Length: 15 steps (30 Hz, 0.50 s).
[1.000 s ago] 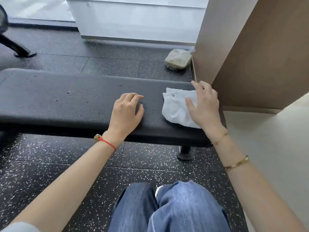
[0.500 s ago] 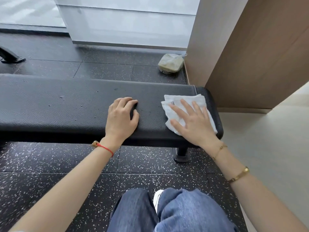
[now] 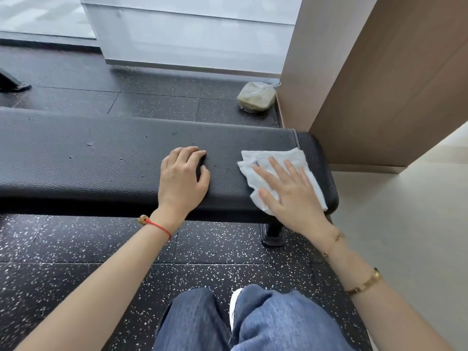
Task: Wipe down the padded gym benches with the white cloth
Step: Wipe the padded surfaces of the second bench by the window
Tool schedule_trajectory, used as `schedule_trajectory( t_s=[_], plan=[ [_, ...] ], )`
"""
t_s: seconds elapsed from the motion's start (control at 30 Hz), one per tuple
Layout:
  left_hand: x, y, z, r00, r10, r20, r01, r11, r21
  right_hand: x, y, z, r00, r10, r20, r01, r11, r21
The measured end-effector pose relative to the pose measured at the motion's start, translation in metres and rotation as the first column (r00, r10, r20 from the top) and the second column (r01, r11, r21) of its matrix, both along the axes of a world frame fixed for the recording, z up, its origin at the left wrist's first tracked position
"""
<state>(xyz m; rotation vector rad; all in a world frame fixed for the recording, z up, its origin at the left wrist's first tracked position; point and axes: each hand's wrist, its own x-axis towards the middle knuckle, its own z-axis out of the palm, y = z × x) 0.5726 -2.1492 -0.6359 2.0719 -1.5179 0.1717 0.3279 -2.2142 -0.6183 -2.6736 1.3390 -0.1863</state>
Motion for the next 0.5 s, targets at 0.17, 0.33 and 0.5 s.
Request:
schedule_trajectory(
  t_s=[0.17, 0.33, 0.5],
  plan=[
    [-0.003, 0.000, 0.001, 1.000, 0.005, 0.014, -0.006, 1.000, 0.012, -0.004, -0.074, 0.013, 0.960, -0.273, -0.068, 0.278, 0.957, 0.085],
    [-0.003, 0.000, 0.001, 1.000, 0.007, 0.017, -0.007, 1.000, 0.006, 0.004, -0.036, 0.007, 0.988, -0.149, -0.024, 0.150, 0.987, 0.049],
    [-0.003, 0.000, -0.001, 1.000, 0.005, 0.025, -0.005, 1.000, 0.004, -0.031, -0.009, 0.002, 0.997, -0.073, 0.015, 0.072, 0.995, 0.064]
  ],
)
